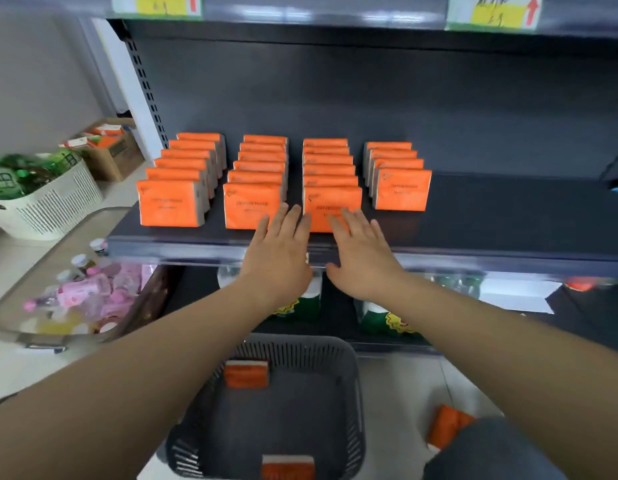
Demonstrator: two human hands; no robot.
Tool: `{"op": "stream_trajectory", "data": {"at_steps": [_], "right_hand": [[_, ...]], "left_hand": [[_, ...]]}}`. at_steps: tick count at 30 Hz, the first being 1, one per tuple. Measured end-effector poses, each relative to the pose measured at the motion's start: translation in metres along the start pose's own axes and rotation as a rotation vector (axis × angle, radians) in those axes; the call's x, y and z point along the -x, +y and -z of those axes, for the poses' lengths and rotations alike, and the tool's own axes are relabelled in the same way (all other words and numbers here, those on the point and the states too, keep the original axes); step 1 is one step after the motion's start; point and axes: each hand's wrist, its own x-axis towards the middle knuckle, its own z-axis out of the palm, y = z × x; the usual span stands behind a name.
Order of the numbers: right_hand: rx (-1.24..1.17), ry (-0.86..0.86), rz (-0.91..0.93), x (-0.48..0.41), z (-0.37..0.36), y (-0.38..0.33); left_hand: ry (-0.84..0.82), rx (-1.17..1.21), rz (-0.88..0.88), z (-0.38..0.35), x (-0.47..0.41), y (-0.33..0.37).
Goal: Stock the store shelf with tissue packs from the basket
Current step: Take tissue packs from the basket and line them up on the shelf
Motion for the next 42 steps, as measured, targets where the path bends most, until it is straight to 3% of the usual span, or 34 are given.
{"op": "stream_trajectory", "data": {"at_steps": [23, 34, 42], "right_hand": [[-0.168, -0.428, -0.066, 0.063, -0.179, -0.015], [-0.231, -0.646, -0.188, 0.094, -0.277, -0.02], [-0.208, -0.777, -0.202, 0.104, -0.334, -0.013]], "left_hand": [[-0.383, 0.198, 0.112, -0.172, 0.105, -0.055], [-0.6, 0.183, 0.273, -0.253, 0.131, -0.078], [-0.681, 0.089, 0.278, -0.303, 0.118, -0.1]]}}
